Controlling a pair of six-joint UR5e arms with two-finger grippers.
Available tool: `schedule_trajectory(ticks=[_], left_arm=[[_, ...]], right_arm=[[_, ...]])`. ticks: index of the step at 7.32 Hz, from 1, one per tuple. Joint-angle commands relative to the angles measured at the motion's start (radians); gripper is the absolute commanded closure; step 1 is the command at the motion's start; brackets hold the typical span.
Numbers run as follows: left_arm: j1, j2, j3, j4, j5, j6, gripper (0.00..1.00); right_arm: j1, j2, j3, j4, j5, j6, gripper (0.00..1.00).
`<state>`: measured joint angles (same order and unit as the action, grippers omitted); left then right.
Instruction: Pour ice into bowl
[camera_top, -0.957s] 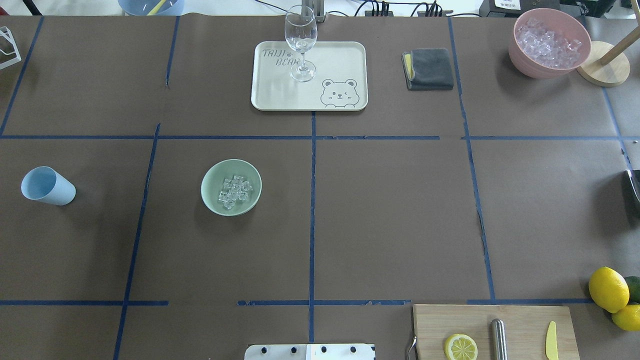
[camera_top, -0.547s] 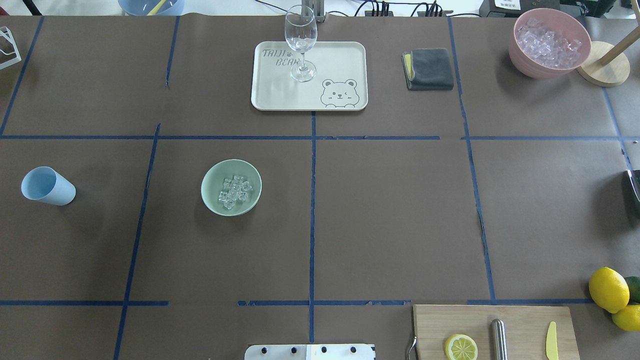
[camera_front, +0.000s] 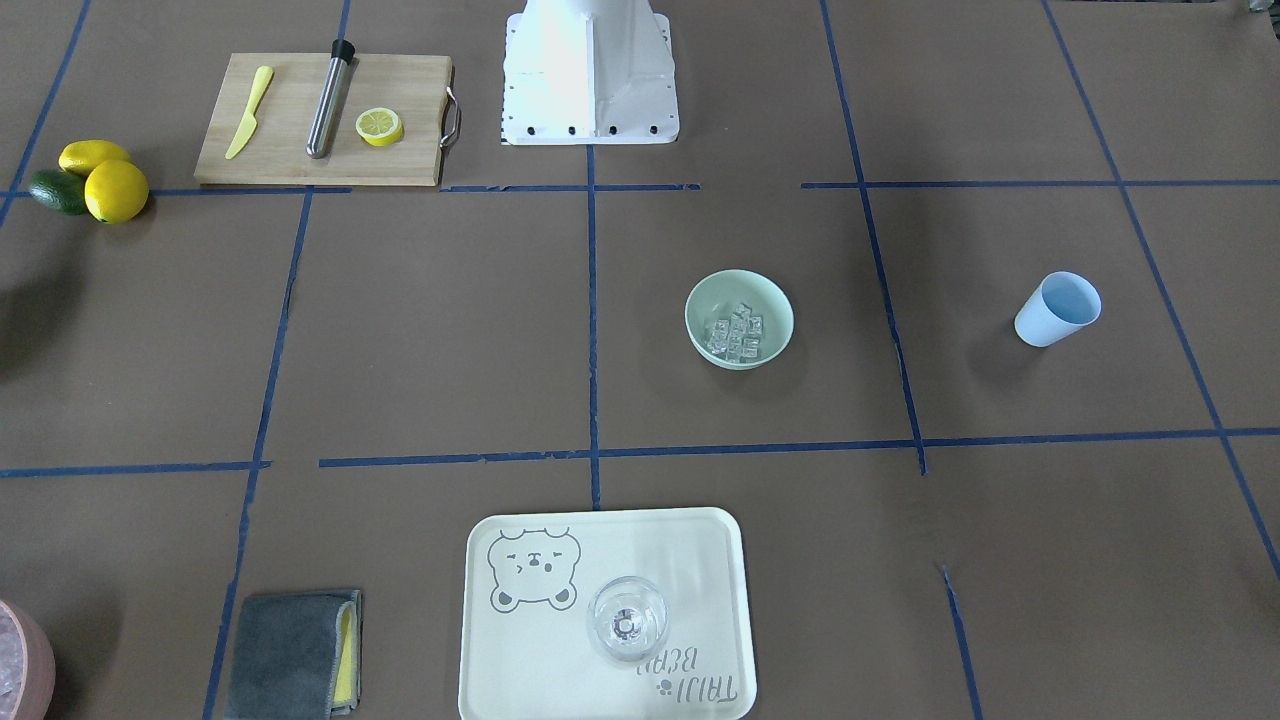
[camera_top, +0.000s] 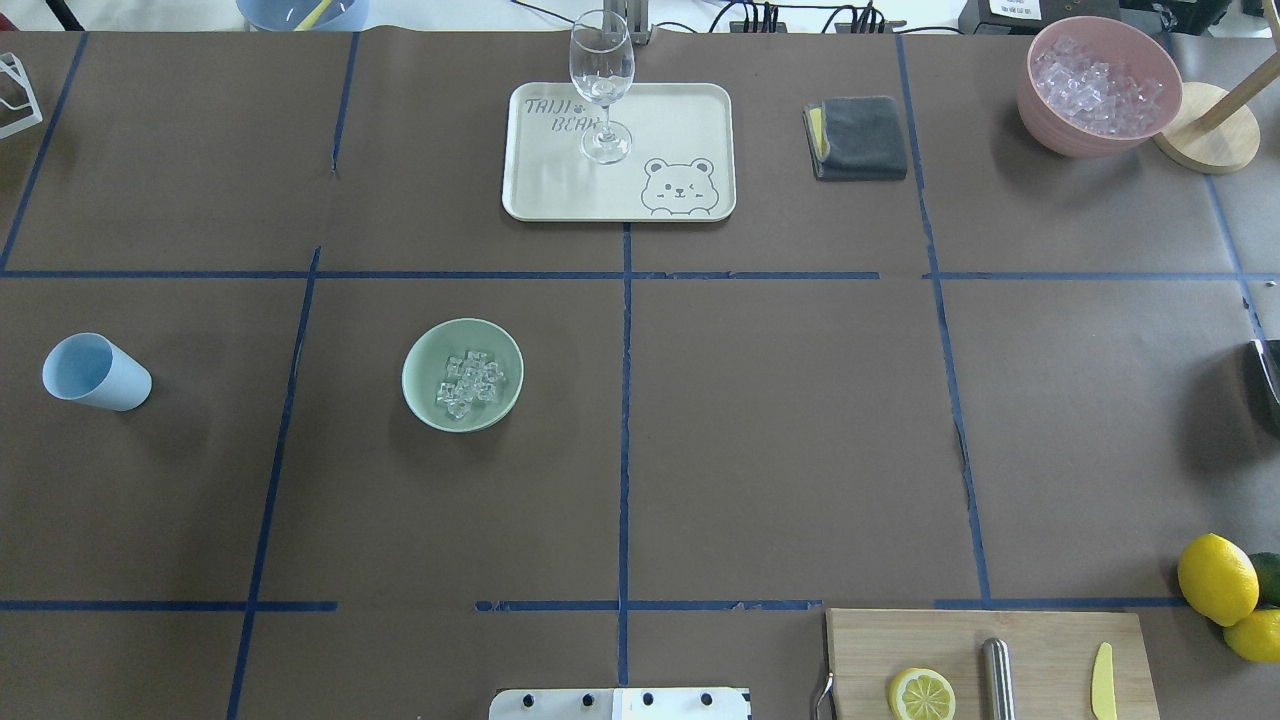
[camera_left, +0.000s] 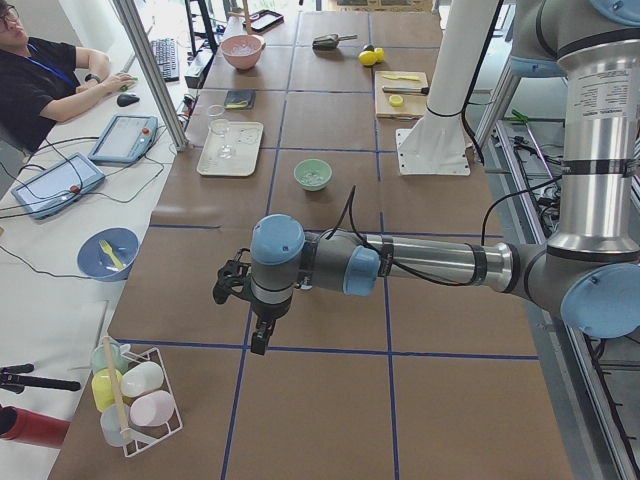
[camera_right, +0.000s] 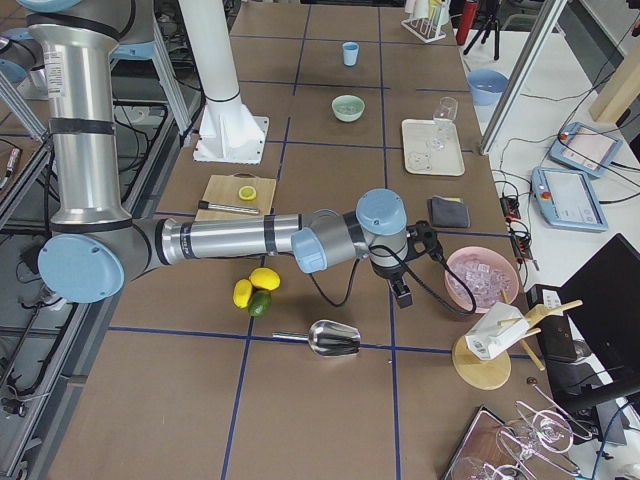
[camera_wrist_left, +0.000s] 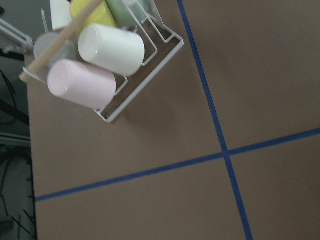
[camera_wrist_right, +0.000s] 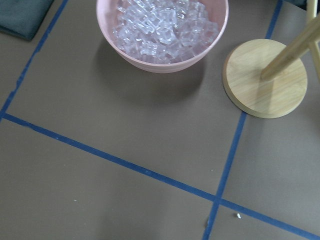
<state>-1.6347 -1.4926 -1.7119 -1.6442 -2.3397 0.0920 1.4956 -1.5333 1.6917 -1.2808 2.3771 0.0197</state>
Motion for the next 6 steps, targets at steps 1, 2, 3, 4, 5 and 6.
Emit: schedule_trajectory(ticks=[1, 2, 3, 4, 5, 6], left_arm=[[-0.010, 0.038, -0.006, 0.030, -0.046, 0.002, 0.00], [-0.010, 0.038, 0.009, 0.030, -0.043, 0.000, 0.00], [-0.010, 0.038, -0.001, 0.030, -0.041, 0.000, 0.00], [-0.008, 0.037, -0.005, 0.029, -0.041, 0.000, 0.00], [-0.008, 0.037, -0.006, 0.029, -0.041, 0.000, 0.00], [-0.008, 0.035, -0.008, 0.027, -0.041, 0.000, 0.00]], right_arm=[[-0.177, 0.044, 0.159, 0.006, 0.002, 0.280, 0.00], [-0.257, 0.111, 0.178, 0.006, 0.004, 0.369, 0.00], [-0.352, 0.181, 0.198, 0.003, -0.002, 0.487, 0.00], [-0.462, 0.273, 0.195, 0.000, -0.069, 0.629, 0.00], [-0.611, 0.370, 0.187, -0.011, -0.220, 0.769, 0.00], [-0.721, 0.453, 0.159, -0.014, -0.358, 0.875, 0.00]])
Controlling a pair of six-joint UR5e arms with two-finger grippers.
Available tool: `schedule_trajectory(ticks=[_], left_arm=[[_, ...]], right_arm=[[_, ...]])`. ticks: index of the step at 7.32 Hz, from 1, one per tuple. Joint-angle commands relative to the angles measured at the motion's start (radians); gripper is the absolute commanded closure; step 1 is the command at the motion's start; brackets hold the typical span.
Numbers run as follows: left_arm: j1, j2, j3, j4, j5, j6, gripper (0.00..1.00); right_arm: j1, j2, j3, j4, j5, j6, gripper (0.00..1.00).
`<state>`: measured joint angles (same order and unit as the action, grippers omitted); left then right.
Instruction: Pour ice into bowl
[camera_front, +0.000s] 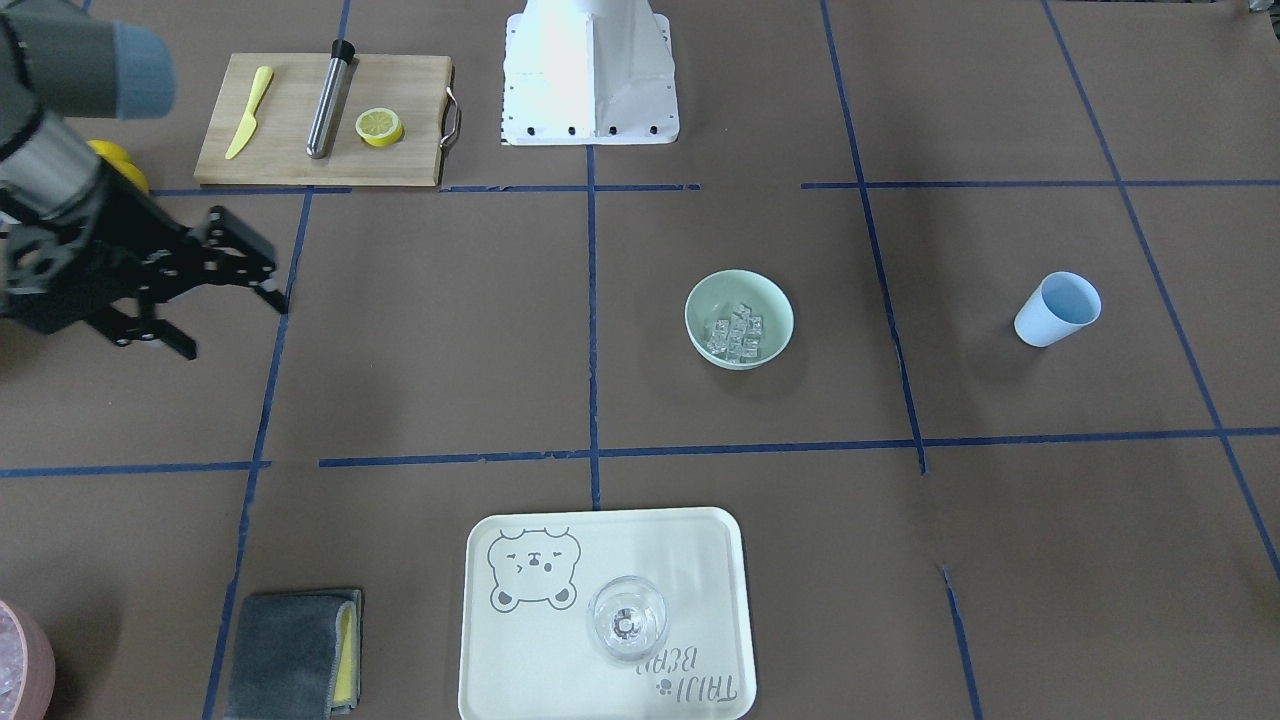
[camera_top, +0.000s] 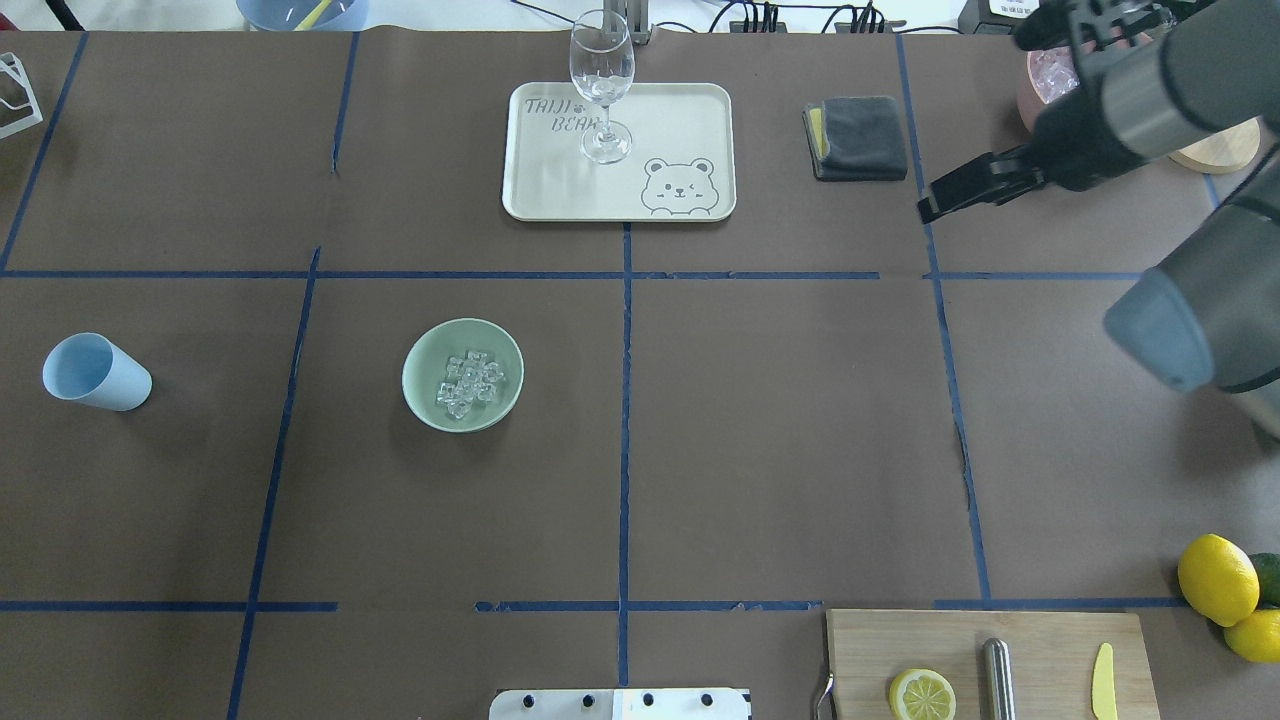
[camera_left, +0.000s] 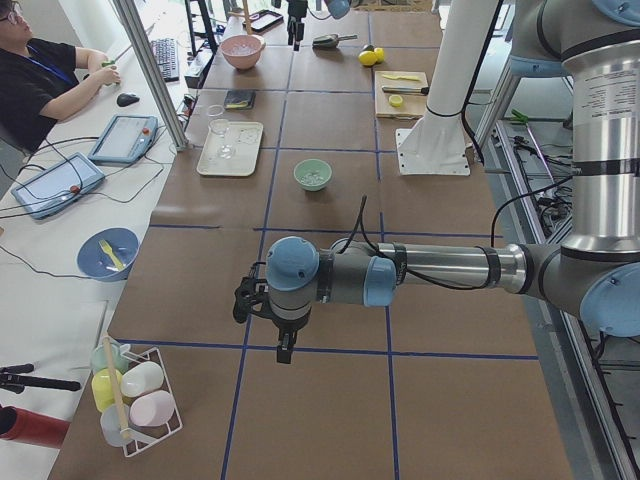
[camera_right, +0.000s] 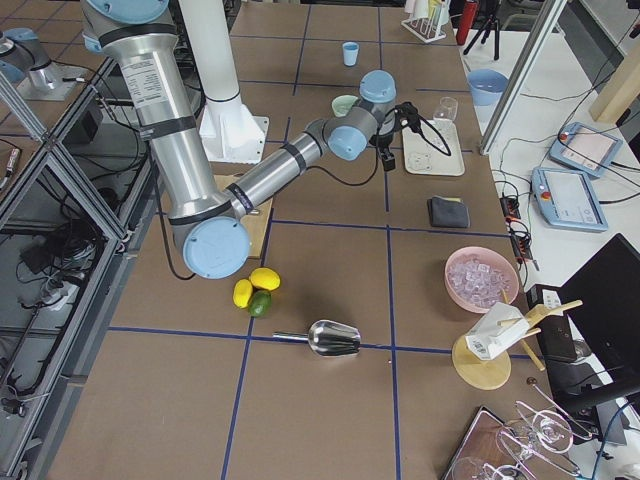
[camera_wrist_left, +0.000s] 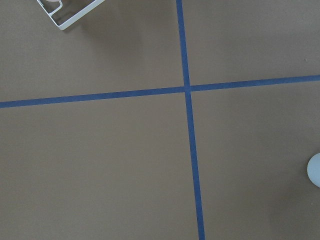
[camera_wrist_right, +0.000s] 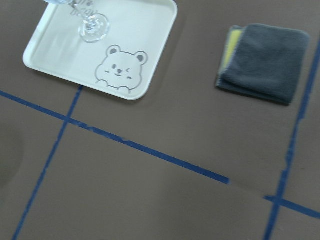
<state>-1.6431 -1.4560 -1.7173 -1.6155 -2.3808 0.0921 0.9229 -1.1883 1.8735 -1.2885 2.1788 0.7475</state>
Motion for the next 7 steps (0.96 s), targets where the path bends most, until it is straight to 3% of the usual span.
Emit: schedule_trajectory(ticks=[1, 4, 6, 7], left_arm=[[0.000, -0.003, -0.002, -0.001, 0.000, 0.000, 0.00], [0.002, -0.003, -0.004, -0.003, 0.000, 0.000, 0.00], [0.002, -0.003, -0.005, -0.003, 0.000, 0.000, 0.00], [0.003, -0.003, -0.005, -0.003, -0.001, 0.000, 0.00]], right_arm=[[-0.215, 0.204, -0.093, -0.008, -0.222, 0.226, 0.00], [-0.413, 0.526, -0.431, -0.024, -0.459, 0.413, 0.01], [-0.490, 0.656, -0.601, -0.066, -0.499, 0.479, 0.02], [-0.510, 0.656, -0.632, -0.063, -0.501, 0.493, 0.12]])
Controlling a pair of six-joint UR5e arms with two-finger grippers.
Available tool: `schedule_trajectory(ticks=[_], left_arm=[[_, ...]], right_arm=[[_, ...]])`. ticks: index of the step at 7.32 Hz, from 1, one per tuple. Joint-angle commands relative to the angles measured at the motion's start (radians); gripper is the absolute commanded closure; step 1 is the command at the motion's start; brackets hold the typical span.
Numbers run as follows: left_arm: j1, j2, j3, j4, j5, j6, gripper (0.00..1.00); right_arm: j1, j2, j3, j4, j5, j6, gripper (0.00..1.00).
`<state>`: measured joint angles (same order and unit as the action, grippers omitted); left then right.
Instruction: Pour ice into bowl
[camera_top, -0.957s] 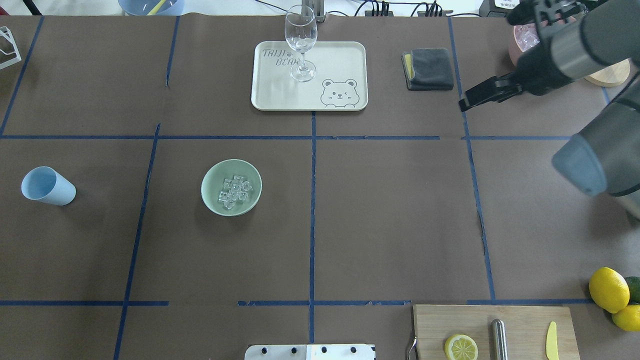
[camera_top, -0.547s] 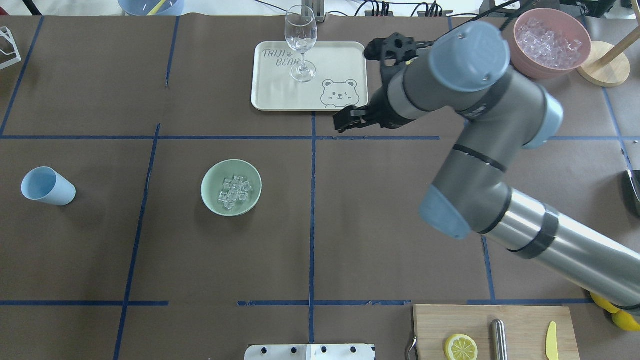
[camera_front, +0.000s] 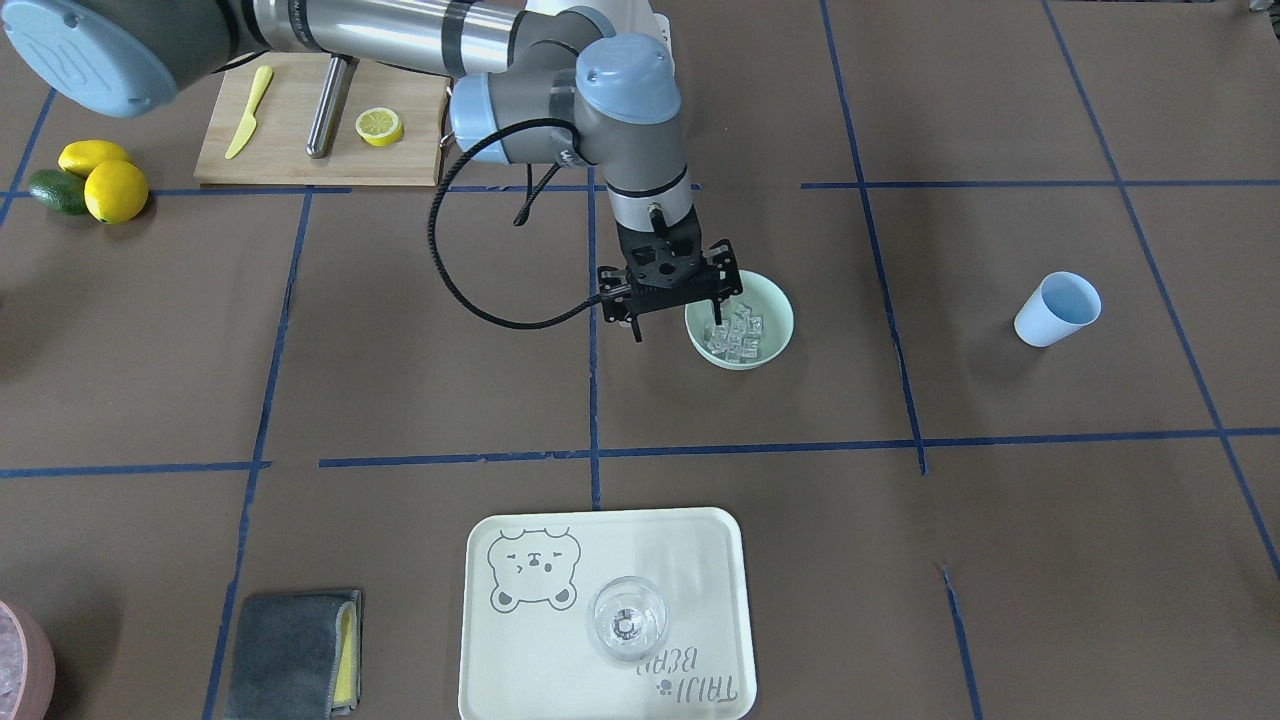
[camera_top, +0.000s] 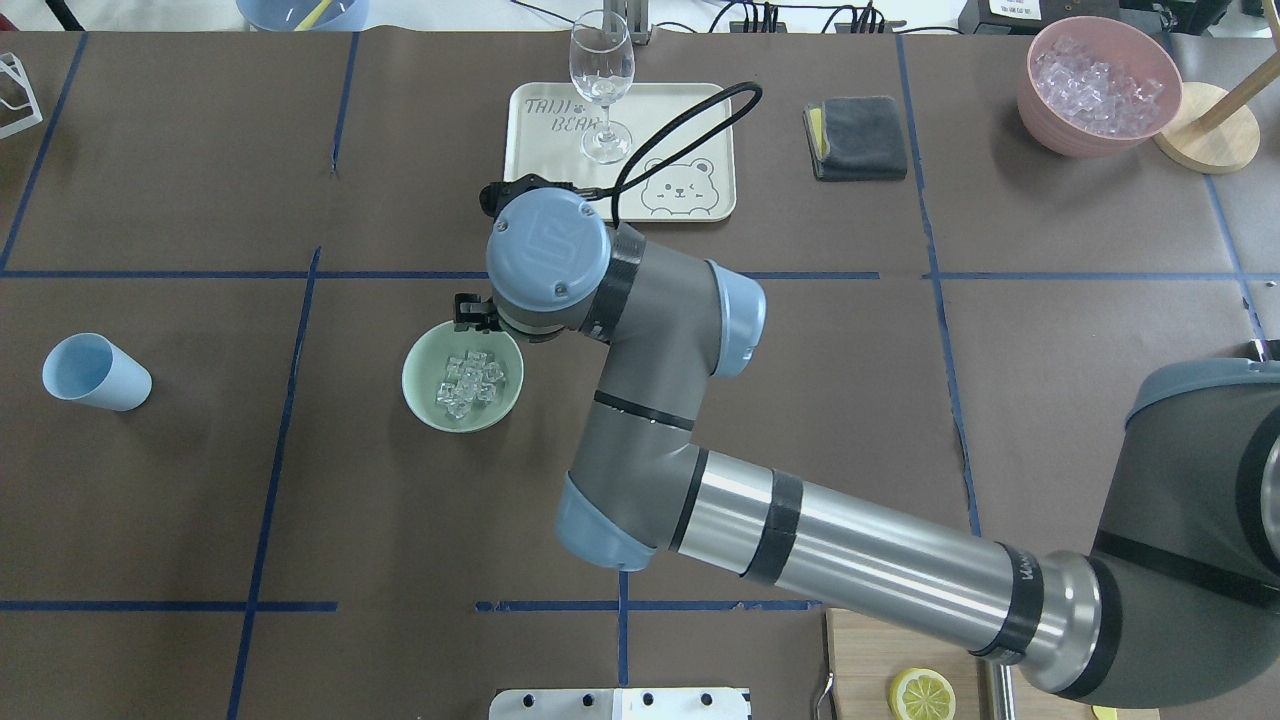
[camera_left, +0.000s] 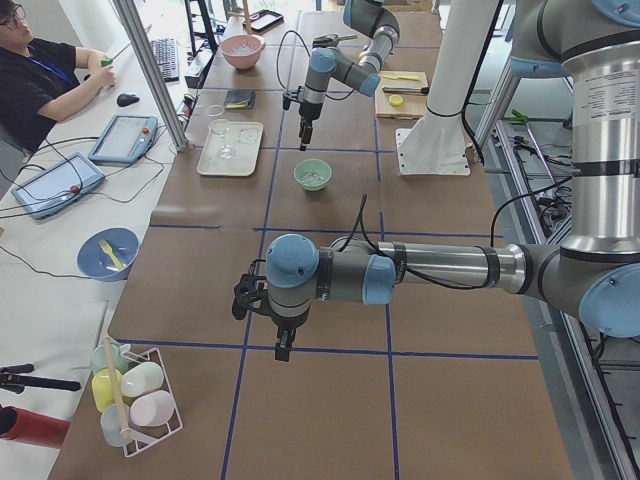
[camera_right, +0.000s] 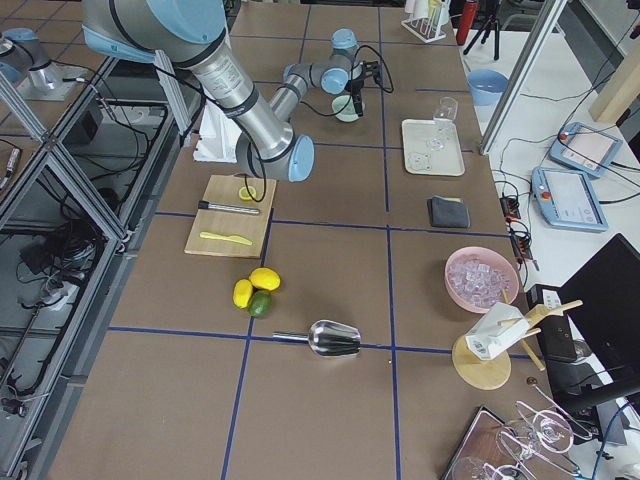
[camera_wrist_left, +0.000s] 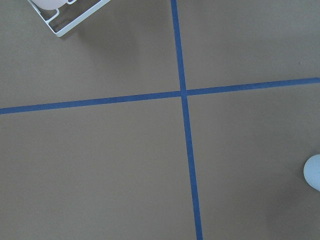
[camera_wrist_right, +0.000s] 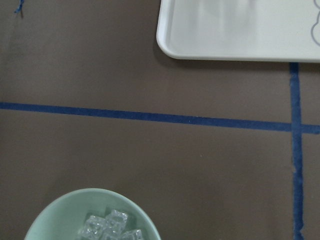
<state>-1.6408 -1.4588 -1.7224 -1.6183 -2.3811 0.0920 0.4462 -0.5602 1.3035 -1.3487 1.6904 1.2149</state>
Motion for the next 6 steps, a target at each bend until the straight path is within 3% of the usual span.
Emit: schedule_trajectory(ticks=[1, 2, 4, 6], left_arm=[[0.001, 0.000, 0.000, 0.000, -0.001, 0.000, 0.00], [0.001, 0.000, 0.001, 0.000, -0.001, 0.000, 0.00], [0.001, 0.000, 0.000, 0.000, -0.001, 0.000, 0.00], [-0.001, 0.000, 0.001, 0.000, -0.001, 0.000, 0.00]], right_arm=[[-0.044, 0.026, -0.078, -0.001, -0.014, 0.026, 0.17], [-0.049, 0.026, -0.092, 0.000, -0.012, 0.026, 0.22], [-0.049, 0.028, -0.092, 0.002, -0.008, 0.026, 1.00], [-0.047, 0.029, -0.079, 0.008, -0.002, 0.028, 1.00]])
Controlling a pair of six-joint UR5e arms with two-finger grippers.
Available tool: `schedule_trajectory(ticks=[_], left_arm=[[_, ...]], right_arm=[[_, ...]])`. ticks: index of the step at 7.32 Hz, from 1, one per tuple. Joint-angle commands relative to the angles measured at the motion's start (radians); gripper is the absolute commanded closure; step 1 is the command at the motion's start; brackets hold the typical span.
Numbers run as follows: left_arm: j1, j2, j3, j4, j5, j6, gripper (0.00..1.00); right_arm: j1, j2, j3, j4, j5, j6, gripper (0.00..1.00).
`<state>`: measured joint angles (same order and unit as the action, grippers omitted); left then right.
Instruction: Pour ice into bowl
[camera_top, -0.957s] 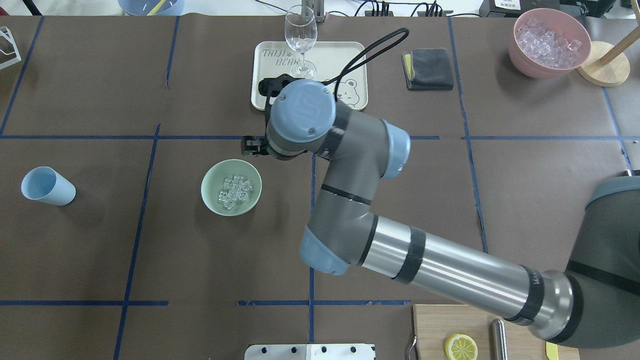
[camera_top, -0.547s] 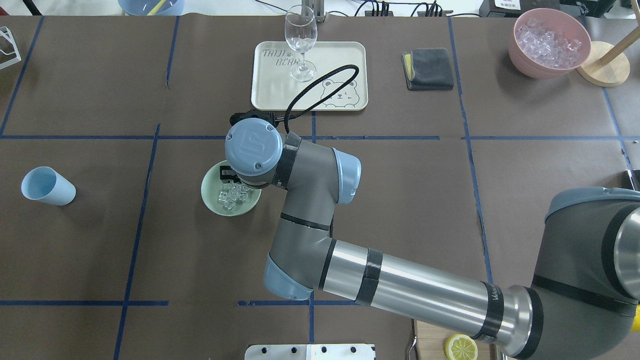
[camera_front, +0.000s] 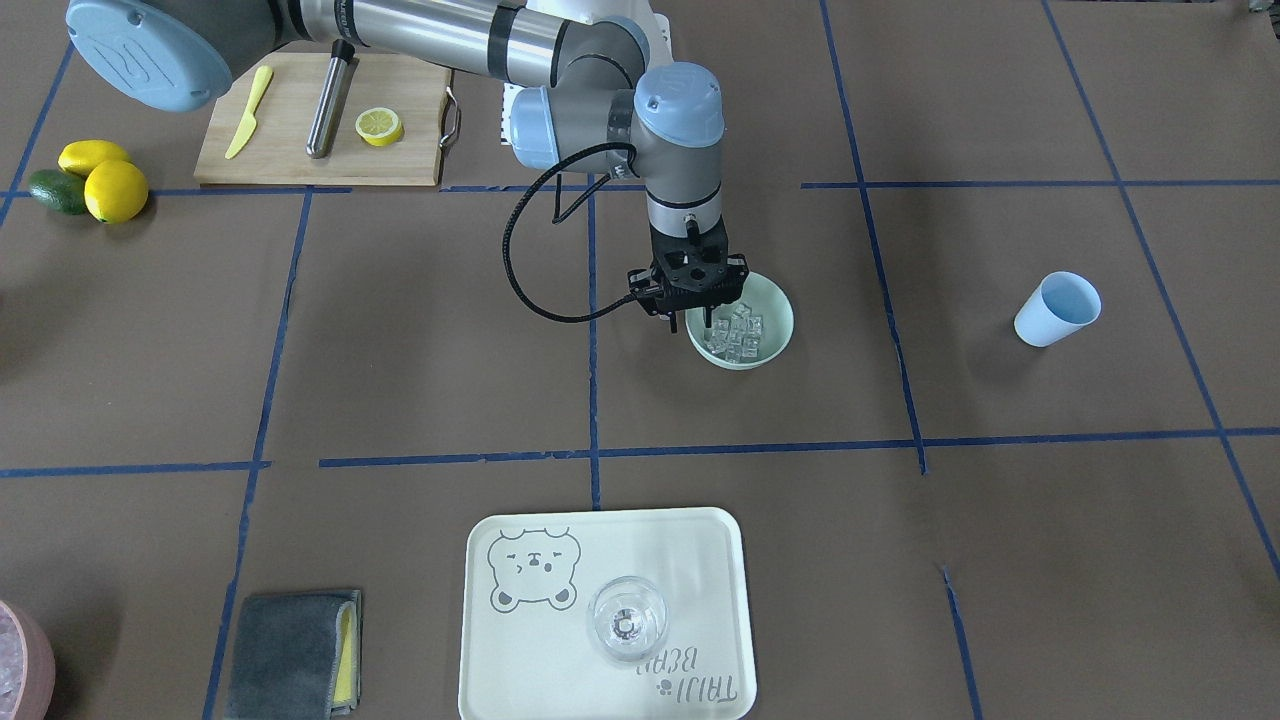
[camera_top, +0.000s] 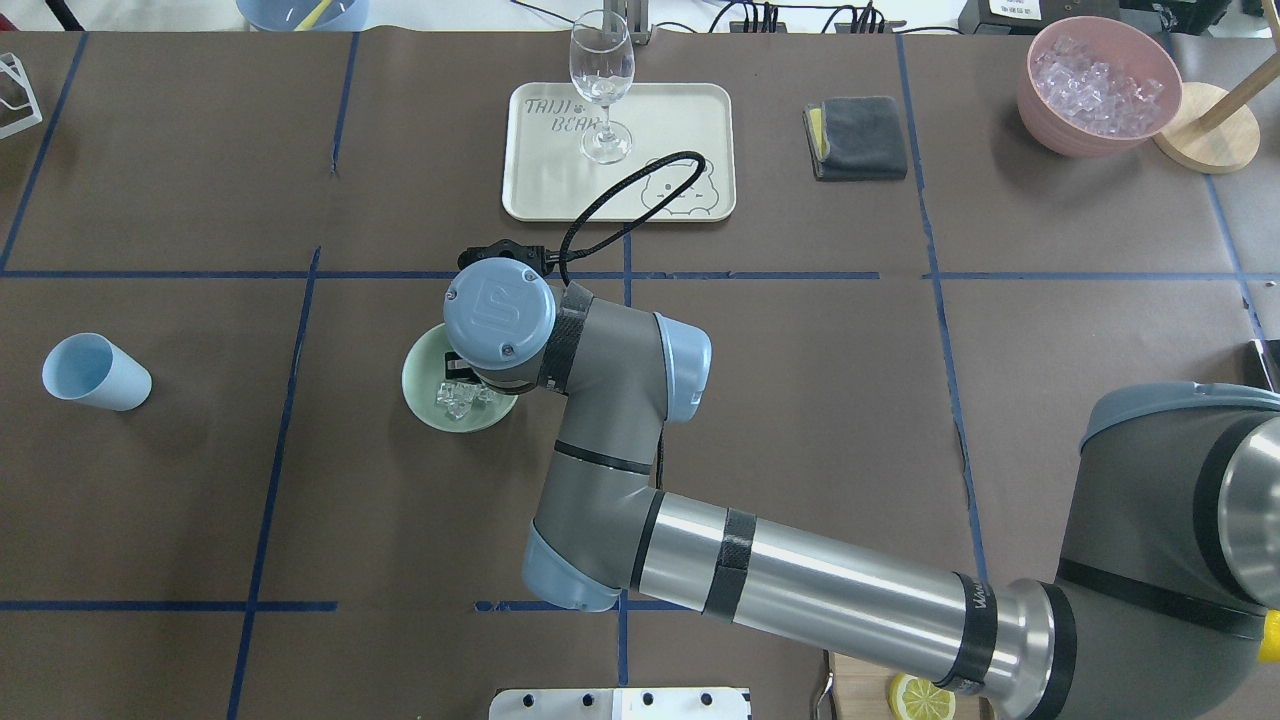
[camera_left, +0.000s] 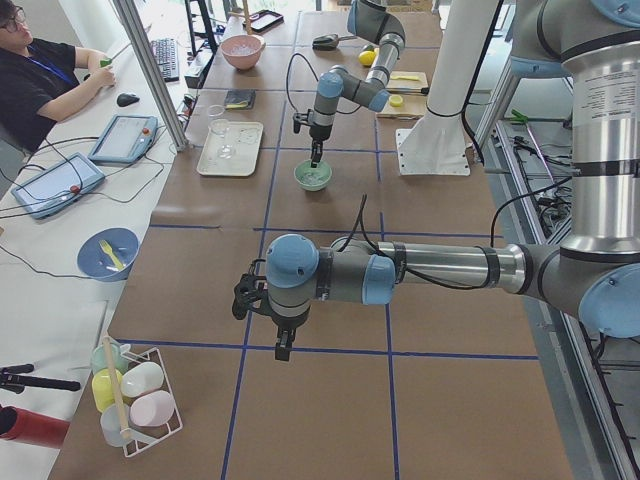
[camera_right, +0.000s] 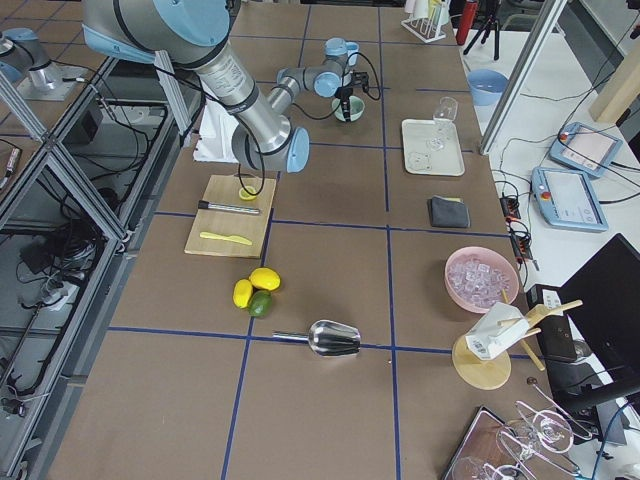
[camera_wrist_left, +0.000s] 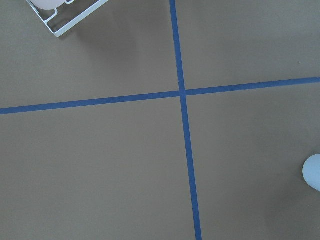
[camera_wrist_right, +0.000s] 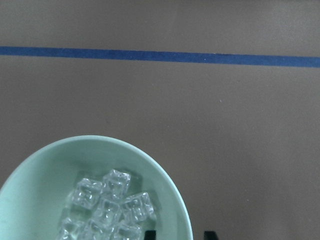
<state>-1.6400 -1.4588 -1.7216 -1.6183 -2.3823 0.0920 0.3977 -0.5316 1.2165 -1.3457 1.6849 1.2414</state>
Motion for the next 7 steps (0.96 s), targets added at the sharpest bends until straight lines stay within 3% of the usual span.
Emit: schedule_trajectory(ticks=[1, 2, 4, 7], left_arm=[[-0.001, 0.000, 0.000, 0.000, 0.000, 0.000, 0.00], [0.000, 0.000, 0.000, 0.000, 0.000, 0.000, 0.00], [0.000, 0.000, 0.000, 0.000, 0.000, 0.002, 0.00], [0.000, 0.002, 0.000, 0.001, 0.000, 0.005, 0.00]], right_arm=[[0.003, 0.001, 0.012, 0.006, 0.004, 0.001, 1.00], [0.010, -0.004, 0.038, 0.005, 0.010, 0.000, 1.00], [0.068, -0.080, 0.154, -0.001, 0.106, -0.017, 1.00], [0.249, -0.334, 0.407, -0.001, 0.267, -0.188, 1.00]])
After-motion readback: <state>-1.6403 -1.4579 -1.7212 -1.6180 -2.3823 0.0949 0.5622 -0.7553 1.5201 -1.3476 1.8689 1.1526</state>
